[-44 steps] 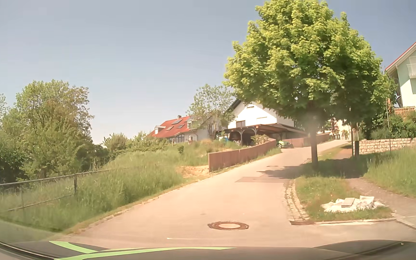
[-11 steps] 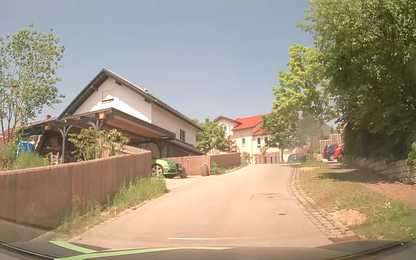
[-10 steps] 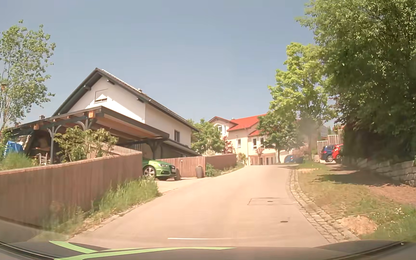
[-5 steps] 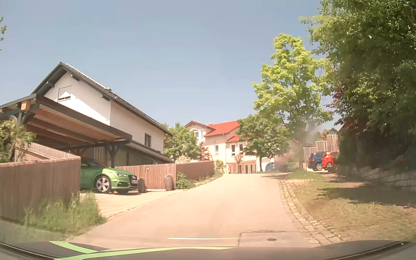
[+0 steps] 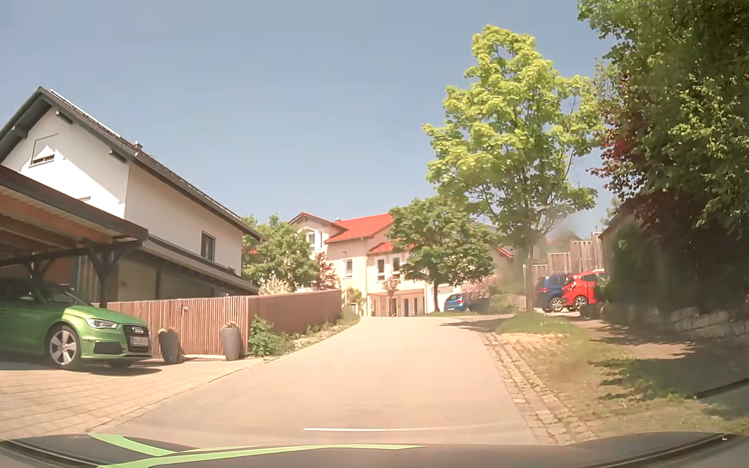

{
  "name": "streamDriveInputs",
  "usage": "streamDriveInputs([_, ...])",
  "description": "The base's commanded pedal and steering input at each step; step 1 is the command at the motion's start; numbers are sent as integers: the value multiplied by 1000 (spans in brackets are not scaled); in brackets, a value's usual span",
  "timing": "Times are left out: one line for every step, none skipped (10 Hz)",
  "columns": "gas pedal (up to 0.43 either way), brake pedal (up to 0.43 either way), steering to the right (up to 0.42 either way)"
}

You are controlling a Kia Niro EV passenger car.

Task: Follow the waypoints while adhering to traffic rules and regulations

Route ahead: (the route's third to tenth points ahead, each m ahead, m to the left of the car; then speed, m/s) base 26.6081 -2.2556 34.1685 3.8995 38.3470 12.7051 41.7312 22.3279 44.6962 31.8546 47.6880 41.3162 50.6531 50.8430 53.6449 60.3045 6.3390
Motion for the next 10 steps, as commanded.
streamDriveInputs([248, 0, 95])
streamDriveInputs([248, 0, 85])
streamDriveInputs([248, 0, 71])
streamDriveInputs([248, 0, 65])
streamDriveInputs([248, 0, 65])
streamDriveInputs([248, 0, 63])
streamDriveInputs([248, 0, 60])
streamDriveInputs([240, 0, 56])
streamDriveInputs([240, 0, 53])
streamDriveInputs([240, 0, 49])
